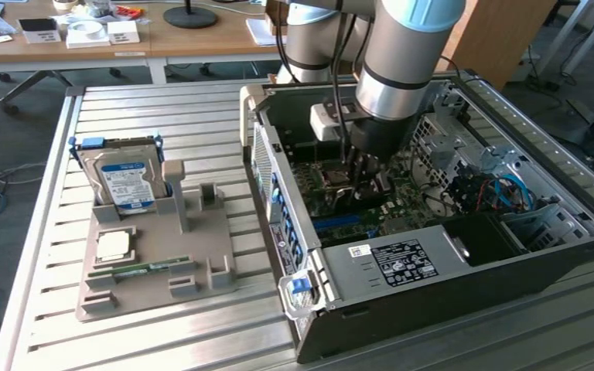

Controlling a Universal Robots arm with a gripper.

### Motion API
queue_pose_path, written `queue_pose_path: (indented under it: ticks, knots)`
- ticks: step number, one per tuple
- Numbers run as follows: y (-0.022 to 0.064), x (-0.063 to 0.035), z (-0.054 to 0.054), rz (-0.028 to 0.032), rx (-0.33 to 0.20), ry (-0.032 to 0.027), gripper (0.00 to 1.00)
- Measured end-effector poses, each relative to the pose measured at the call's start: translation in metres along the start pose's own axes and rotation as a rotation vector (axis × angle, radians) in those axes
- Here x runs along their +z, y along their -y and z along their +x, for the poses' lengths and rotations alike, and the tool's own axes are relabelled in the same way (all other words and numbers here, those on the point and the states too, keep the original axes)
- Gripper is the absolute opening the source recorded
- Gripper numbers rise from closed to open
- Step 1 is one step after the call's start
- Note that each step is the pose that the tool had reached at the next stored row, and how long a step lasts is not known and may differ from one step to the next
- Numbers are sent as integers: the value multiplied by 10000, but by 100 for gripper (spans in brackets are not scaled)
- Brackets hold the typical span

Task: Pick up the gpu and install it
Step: 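Insert the gpu into the slot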

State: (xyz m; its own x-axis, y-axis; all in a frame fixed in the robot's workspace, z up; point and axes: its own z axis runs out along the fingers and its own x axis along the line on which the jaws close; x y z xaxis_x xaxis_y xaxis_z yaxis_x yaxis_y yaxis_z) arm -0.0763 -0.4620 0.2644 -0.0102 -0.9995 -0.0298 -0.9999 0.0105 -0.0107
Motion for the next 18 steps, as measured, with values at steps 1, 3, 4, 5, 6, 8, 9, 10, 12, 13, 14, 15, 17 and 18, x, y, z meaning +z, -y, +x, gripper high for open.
queue_pose_path:
  ticks: [1, 3, 4, 5, 6, 8, 9, 10, 12, 13, 14, 15, 17, 18]
  knots:
    - [-3, 1, 0, 0, 1, 1, 27]
    - [-6, 4, 2, 0, 0, 1, 27]
    - [-6, 7, 4, 0, 0, 0, 27]
    - [-7, 11, 4, -1, 0, -1, 27]
    - [-7, 14, 4, -1, 1, -1, 27]
    - [-7, 14, 5, -2, 1, -3, 27]
    - [-7, 15, 4, -1, 1, -1, 27]
    - [-7, 16, 4, 0, 1, -1, 27]
    - [-7, 17, 4, -1, 1, -1, 27]
    - [-8, 21, 4, 1, 1, 2, 27]
    - [-9, 23, 4, 1, 1, 1, 27]
    - [-10, 24, 4, 0, 1, -1, 27]
    - [-10, 24, 5, -1, 1, -2, 27]
    - [-10, 30, 4, 1, 1, 1, 27]
